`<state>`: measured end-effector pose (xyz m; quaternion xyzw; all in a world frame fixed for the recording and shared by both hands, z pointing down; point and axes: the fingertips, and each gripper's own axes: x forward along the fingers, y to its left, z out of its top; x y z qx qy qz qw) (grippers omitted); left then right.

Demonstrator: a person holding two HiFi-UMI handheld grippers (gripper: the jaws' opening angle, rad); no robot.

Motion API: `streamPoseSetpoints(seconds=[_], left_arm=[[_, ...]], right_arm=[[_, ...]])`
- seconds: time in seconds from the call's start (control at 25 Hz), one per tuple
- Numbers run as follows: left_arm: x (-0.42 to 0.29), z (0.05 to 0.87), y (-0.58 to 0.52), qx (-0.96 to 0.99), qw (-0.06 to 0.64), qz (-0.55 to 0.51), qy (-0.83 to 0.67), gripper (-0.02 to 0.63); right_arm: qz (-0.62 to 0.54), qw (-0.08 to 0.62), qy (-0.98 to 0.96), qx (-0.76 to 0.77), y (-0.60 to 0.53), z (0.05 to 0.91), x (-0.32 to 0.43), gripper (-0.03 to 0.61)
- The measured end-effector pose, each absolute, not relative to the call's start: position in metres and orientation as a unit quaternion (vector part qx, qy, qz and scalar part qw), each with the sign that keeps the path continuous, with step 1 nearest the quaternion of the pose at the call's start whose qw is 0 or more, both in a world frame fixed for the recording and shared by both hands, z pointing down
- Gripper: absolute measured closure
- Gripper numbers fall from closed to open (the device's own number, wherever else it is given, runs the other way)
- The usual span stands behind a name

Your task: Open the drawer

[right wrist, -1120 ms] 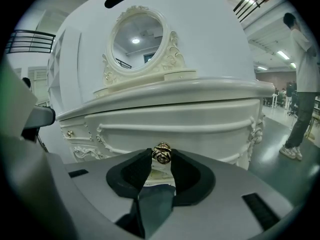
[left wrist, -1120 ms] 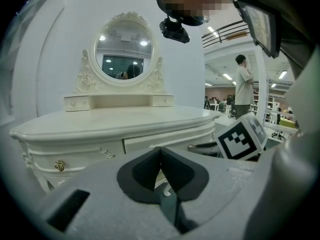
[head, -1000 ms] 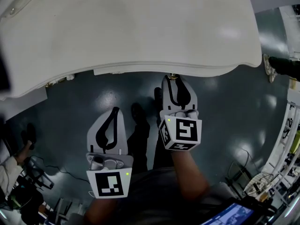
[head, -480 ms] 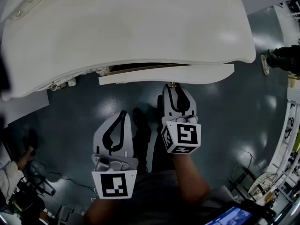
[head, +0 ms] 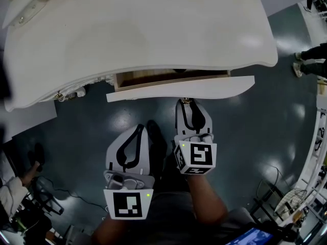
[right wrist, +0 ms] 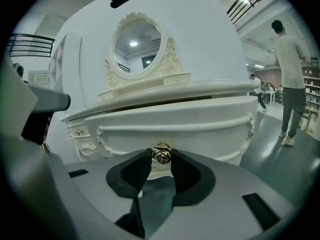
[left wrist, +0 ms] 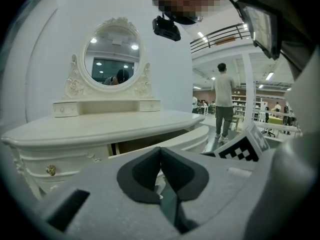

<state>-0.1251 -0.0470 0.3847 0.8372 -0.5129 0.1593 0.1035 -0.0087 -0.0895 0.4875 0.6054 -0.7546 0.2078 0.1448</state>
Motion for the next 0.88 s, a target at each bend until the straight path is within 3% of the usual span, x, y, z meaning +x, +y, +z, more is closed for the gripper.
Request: streamPoseSetpoints(seconds=[0.88], left_arm=[[-0.115,0.391,-0.033,0.834,0.102,0.161,-0.518,0.598]], right_arm=[[0.218,0.158,-0.763,0.588,-0.065,0.506,-0.015,0.454]])
